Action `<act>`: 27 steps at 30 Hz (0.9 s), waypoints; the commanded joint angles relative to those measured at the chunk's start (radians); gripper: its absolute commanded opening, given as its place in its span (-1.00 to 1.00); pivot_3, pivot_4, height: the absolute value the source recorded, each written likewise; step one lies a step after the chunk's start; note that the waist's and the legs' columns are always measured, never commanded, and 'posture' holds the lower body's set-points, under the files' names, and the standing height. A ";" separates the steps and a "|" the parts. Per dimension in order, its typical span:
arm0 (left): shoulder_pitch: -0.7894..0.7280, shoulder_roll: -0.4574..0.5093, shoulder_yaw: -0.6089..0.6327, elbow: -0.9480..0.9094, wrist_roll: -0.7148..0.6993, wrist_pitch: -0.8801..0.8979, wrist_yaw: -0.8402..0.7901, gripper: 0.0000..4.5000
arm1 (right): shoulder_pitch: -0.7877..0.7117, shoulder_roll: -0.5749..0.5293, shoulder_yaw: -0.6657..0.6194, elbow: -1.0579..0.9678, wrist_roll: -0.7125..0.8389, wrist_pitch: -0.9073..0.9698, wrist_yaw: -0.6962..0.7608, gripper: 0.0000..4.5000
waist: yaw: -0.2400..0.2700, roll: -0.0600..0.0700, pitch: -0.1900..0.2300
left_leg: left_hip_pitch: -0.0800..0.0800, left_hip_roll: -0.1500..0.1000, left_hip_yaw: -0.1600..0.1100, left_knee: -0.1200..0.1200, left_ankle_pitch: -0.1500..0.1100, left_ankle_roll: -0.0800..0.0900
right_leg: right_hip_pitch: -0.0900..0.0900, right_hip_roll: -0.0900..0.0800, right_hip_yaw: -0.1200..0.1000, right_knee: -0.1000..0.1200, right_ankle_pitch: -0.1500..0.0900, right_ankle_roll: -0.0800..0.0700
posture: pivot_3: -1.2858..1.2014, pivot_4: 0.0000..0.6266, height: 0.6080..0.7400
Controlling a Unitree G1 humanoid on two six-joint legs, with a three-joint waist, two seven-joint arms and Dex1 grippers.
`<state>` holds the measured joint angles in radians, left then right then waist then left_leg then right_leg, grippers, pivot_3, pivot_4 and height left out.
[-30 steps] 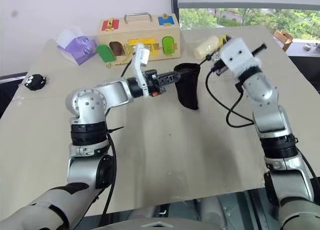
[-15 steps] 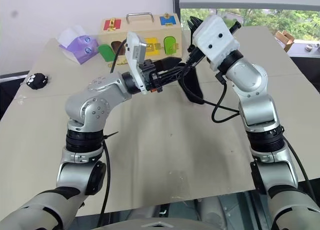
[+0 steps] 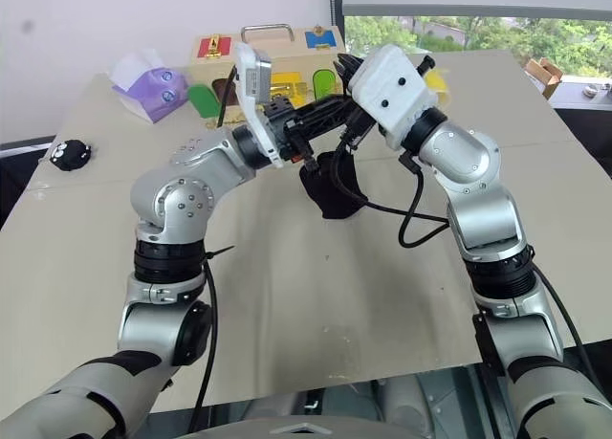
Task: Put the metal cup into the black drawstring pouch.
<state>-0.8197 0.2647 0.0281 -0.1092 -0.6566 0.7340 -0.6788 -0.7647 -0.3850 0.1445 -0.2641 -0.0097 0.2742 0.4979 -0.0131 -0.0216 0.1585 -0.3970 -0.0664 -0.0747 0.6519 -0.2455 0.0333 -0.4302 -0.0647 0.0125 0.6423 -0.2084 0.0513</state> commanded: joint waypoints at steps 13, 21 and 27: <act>0.100 0.100 -0.160 0.009 0.186 -0.118 -0.088 -0.97 | -0.188 0.033 -0.127 0.066 -0.107 -0.188 -0.237 -1.00 | 0.000 0.000 0.000 | 0.000 0.000 0.000 -0.001 0.000 0.000 | -0.001 0.001 0.001 0.000 0.000 -0.001 | 0.03 -0.52 1.00; 0.057 0.024 -0.025 0.020 0.092 -0.157 -0.068 -0.87 | -0.152 0.034 -0.100 0.063 -0.088 -0.188 -0.202 -1.00 | 0.000 0.000 0.000 | 0.000 0.000 0.000 0.000 0.000 0.000 | -0.001 0.001 0.000 0.001 0.000 -0.001 | 0.03 -0.52 1.00; 0.000 -0.020 0.037 -0.009 0.058 -0.233 -0.054 -0.25 | -0.130 0.032 -0.073 0.074 -0.092 -0.188 -0.164 -1.00 | -0.001 0.000 0.000 | 0.000 0.000 0.000 0.000 0.000 0.000 | -0.001 0.000 0.001 0.000 0.000 -0.001 | 0.03 -0.52 1.00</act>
<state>-0.8065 0.2533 0.0468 -0.0722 -0.5677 0.5263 -0.7328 -0.8809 -0.3492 0.0762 -0.1675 -0.1048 0.1035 0.3253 -0.0142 -0.0215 0.1584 -0.3971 -0.0661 -0.0742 0.6515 -0.2455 0.0333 -0.4312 -0.0647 0.0131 0.6426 -0.2081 0.0507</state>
